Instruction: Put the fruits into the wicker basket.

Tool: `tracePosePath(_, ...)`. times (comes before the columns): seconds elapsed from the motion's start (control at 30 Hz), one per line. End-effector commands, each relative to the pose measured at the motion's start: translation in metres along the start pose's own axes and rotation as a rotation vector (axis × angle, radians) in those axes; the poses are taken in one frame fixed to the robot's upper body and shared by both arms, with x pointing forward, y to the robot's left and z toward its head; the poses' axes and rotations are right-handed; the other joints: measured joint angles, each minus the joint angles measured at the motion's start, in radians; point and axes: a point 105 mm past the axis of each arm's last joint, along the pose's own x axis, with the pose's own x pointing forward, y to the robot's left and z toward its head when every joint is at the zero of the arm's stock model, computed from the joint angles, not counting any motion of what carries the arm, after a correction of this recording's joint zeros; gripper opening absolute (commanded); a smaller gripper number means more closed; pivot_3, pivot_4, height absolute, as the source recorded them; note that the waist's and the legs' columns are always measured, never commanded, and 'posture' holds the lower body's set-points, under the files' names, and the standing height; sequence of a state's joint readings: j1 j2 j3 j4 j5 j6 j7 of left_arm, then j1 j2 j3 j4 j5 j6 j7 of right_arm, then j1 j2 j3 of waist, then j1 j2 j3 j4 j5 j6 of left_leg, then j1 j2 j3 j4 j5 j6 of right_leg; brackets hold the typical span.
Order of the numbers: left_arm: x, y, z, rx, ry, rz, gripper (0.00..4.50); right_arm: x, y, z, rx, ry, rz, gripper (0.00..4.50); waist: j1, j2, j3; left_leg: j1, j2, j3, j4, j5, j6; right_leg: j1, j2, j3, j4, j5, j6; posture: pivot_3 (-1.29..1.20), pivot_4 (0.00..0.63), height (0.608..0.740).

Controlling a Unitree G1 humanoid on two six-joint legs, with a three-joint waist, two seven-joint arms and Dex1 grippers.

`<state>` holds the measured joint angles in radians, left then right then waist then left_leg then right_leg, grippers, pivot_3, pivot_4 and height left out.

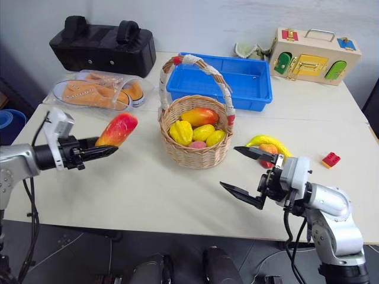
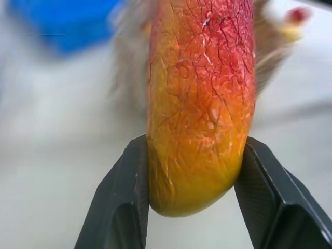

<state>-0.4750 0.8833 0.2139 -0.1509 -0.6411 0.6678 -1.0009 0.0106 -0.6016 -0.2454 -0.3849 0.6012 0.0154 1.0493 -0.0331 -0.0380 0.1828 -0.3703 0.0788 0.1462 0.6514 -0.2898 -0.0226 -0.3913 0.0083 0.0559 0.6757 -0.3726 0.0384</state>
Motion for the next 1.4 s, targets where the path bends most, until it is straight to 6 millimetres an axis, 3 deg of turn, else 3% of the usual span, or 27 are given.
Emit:
tracePosePath(0.03,0.039,-0.020,0.021,0.150,-0.012,-0.185,1.87,-0.006,-0.009,0.012,-0.070,-0.010,-0.065,4.50,0.005,0.000,0.000,0.000,-0.001,0.000,0.001,0.000,0.001,0.001,0.000,0.000,0.000,0.000,0.001,0.00,0.150,0.740)
tracePosePath(0.13,0.070,-0.015,0.027,0.142,0.029,-0.199,1.87,-0.006,-0.007,0.013,-0.067,-0.015,-0.079,4.50,0.004,0.000,0.000,0.000,-0.001,0.001,0.001,0.000,0.002,0.001,0.000,0.002,0.000,0.001,0.002,0.00,0.150,0.740)
tracePosePath(0.27,0.097,-0.005,0.028,0.107,0.106,-0.163,1.87,-0.003,-0.001,0.016,-0.064,-0.021,-0.087,4.50,-0.008,0.000,0.000,0.000,0.000,0.002,0.000,0.000,0.001,-0.001,0.001,0.003,0.001,0.001,0.002,0.00,0.150,0.740)
tracePosePath(0.43,0.113,0.006,0.033,0.071,0.119,-0.084,1.87,-0.001,0.004,0.022,-0.064,-0.024,-0.122,4.50,-0.019,0.001,0.001,0.000,0.000,0.001,-0.001,0.001,-0.001,-0.003,0.002,0.003,0.005,0.001,0.002,0.00,0.150,0.740)
tracePosePath(0.6,0.117,0.010,0.044,0.058,0.038,-0.060,3.44,0.002,0.004,0.027,-0.062,-0.018,-0.142,4.50,-0.020,0.001,0.001,0.000,0.001,0.001,0.001,0.001,-0.001,-0.003,0.002,0.003,0.006,0.001,0.002,0.00,0.150,0.740)
tracePosePath(0.7,0.105,0.017,0.040,0.064,0.035,-0.041,4.39,0.001,0.002,0.027,-0.060,-0.003,-0.164,4.50,-0.022,0.001,0.001,0.000,0.001,0.001,0.001,0.001,-0.001,-0.003,0.002,0.003,0.006,0.001,0.002,0.00,0.150,0.740)
tracePosePath(0.93,0.048,0.017,0.044,0.211,-0.083,-0.100,4.47,-0.030,-0.017,0.016,-0.033,0.054,-0.332,4.50,-0.021,0.002,0.001,0.001,0.001,0.001,0.000,0.001,-0.002,-0.003,0.002,0.003,0.007,0.001,0.002,0.00,0.150,0.740)
tracePosePath(1.0,0.018,0.015,0.027,0.243,-0.069,-0.126,4.47,-0.056,-0.019,0.005,0.002,0.107,-0.422,4.50,-0.020,0.002,0.001,0.001,0.001,0.001,0.000,0.001,-0.002,-0.003,0.001,0.003,0.006,0.001,0.002,0.00,0.150,0.740)
tracePosePath(1.1,-0.026,0.030,0.002,0.261,-0.127,0.037,4.47,-0.108,-0.008,-0.019,0.004,0.232,-0.578,4.50,-0.020,0.002,0.000,0.002,0.001,0.001,-0.003,0.001,-0.002,-0.002,0.001,0.002,0.004,0.000,0.002,0.00,0.150,0.740)
tracePosePath(1.13,-0.034,0.033,-0.002,0.260,-0.158,0.080,4.47,-0.117,-0.004,-0.023,-0.001,0.253,-0.605,4.50,-0.019,0.002,0.000,0.002,0.001,0.000,-0.004,0.001,-0.002,-0.002,0.001,0.002,0.004,0.000,0.002,0.00,0.150,0.740)
tracePosePath(1.27,-0.056,0.012,-0.049,0.127,-0.060,0.075,4.47,-0.151,0.011,-0.042,0.020,0.328,-0.723,4.50,-0.027,0.002,0.000,0.003,0.000,0.001,-0.002,0.000,0.001,0.001,0.000,0.002,0.003,-0.002,0.000,0.00,0.150,0.740)
tracePosePath(1.33,-0.059,0.001,-0.061,0.078,-0.026,0.033,4.47,-0.158,0.016,-0.047,0.023,0.348,-0.751,4.50,-0.030,0.001,-0.001,0.004,0.000,0.001,-0.003,-0.001,0.001,0.002,-0.001,0.002,0.003,-0.001,0.000,0.00,0.150,0.740)
tracePosePath(1.4,-0.055,-0.006,-0.062,0.075,-0.022,0.003,4.47,-0.153,0.014,-0.048,0.019,0.340,-0.738,4.50,-0.029,0.001,-0.001,0.004,0.000,0.001,-0.003,-0.001,0.001,0.001,-0.001,0.002,0.003,-0.001,0.000,0.00,0.150,0.740)
